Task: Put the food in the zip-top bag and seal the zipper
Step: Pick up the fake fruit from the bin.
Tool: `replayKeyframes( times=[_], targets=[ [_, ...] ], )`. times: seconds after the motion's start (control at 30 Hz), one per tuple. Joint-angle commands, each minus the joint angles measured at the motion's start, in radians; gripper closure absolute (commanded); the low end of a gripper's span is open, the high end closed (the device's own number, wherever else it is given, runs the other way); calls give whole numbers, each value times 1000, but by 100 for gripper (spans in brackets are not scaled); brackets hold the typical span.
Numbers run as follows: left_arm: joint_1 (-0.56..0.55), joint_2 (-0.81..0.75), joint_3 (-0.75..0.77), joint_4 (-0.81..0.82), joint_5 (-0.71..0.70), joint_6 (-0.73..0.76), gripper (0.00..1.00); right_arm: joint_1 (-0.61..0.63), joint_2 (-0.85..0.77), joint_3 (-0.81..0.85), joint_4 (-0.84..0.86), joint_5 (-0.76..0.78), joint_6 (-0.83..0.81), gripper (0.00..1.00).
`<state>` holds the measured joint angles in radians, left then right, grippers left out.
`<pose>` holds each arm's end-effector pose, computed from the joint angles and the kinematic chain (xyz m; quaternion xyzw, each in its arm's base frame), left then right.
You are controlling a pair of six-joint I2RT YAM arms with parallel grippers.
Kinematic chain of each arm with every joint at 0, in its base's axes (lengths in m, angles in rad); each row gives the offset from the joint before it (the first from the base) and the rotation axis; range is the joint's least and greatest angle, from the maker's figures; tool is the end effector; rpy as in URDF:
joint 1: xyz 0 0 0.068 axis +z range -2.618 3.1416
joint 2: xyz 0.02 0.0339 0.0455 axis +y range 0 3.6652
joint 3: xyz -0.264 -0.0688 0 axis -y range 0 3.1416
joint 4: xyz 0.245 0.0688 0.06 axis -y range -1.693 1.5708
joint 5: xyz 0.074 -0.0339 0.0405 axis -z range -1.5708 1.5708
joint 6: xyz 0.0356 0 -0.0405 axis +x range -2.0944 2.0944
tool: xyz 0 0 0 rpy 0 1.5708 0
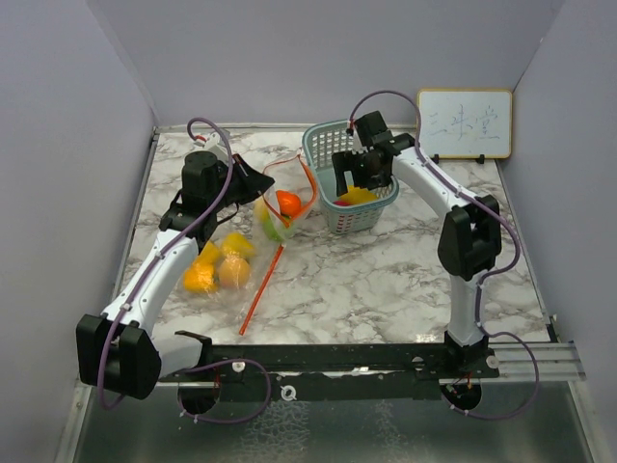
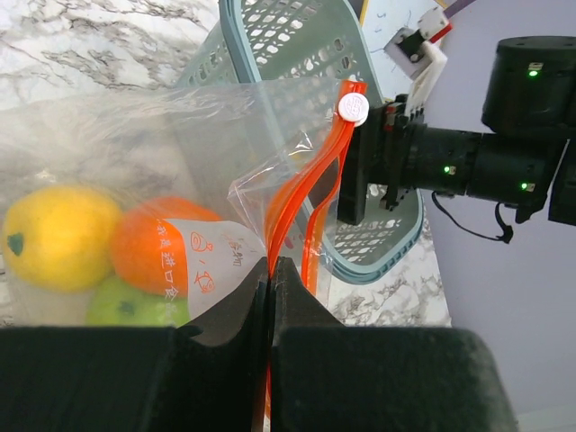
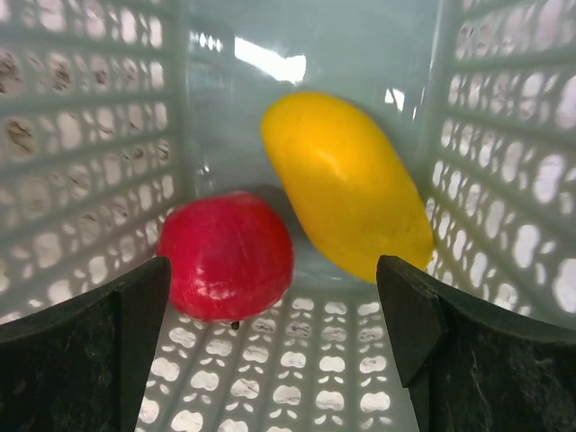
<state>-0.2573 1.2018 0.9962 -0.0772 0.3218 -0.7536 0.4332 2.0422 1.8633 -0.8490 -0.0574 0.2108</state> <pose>0.2683 -0.0822 0.3384 -0.1006 0.7888 -0.3991 0.4565 0.4060 0.1900 0.2704 -0.1145 0.9562 0.1110 0.2455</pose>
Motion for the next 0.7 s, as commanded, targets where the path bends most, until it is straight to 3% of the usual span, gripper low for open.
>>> replayKeyframes(
  times=[0.0, 0.43, 0.57, 0.67],
  targets=[
    [-1, 13, 19, 32, 11, 10, 100, 6, 29, 8, -62, 35, -47, 4],
    [1, 21, 19, 18, 12, 16, 100, 25, 192, 8, -101, 202, -61, 11],
    [5, 24, 29, 0, 11, 26, 100, 32, 207, -4, -112, 206, -45, 26],
    [7, 24, 29, -3, 11, 29, 100, 32, 190, 3, -106, 225, -36, 58]
  ],
)
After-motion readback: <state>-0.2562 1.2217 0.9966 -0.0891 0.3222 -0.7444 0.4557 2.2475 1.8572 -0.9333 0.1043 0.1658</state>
